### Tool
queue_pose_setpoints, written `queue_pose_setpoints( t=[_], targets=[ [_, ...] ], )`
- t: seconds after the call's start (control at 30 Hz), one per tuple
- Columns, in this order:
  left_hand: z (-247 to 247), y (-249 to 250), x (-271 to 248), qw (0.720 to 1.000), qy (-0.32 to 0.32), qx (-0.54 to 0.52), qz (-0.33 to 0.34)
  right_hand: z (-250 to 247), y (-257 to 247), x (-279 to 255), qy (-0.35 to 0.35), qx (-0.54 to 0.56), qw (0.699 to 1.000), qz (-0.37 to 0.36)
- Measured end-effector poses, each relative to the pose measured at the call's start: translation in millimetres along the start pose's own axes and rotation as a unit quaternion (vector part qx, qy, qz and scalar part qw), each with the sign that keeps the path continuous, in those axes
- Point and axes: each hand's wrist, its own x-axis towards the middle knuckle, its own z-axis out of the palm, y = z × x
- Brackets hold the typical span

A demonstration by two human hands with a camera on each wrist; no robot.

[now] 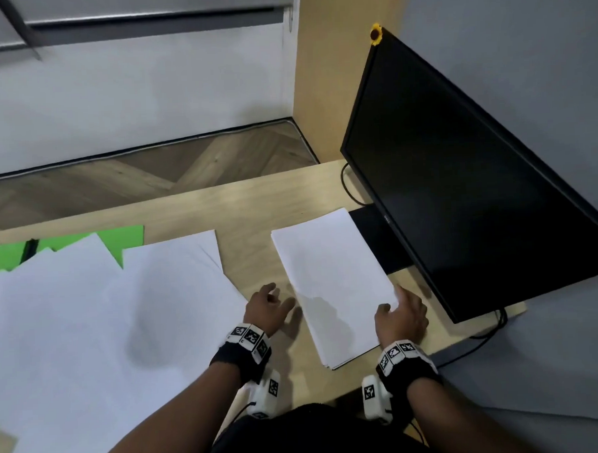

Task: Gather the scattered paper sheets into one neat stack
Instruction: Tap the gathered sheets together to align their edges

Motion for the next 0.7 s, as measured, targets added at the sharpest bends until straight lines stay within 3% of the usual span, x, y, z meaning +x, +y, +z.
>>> queue_pose_setpoints(
  t=[0.1,0.33,0.47,0.57,0.63,0.7],
  targets=[
    [-39,-27,-8,0.997,0.059,-0.056,-0.011,12,-29,-24,0.039,0.052,0.995,-0.076],
    [-158,-119,-30,0.976,0.203,-0.052,-0.066,50,-108,-90,-0.020,0.119,0.977,-0.178],
    [-212,-175,-47,0.944,0.290,0.078,-0.135,80,-135,-129,-0.124,0.106,0.967,-0.198],
    [-238,-205,-63,0.911,0.342,0.102,-0.207,100,-144,-151,-0.219,0.051,0.954,-0.198],
    [-252,-228,-71,0.897,0.340,0.113,-0.260,107,-153,-162,-0.276,-0.004,0.943,-0.186],
    [-261,-244,-76,0.892,0.323,0.104,-0.299,110,-160,-168,-0.290,-0.053,0.938,-0.181]
  ],
)
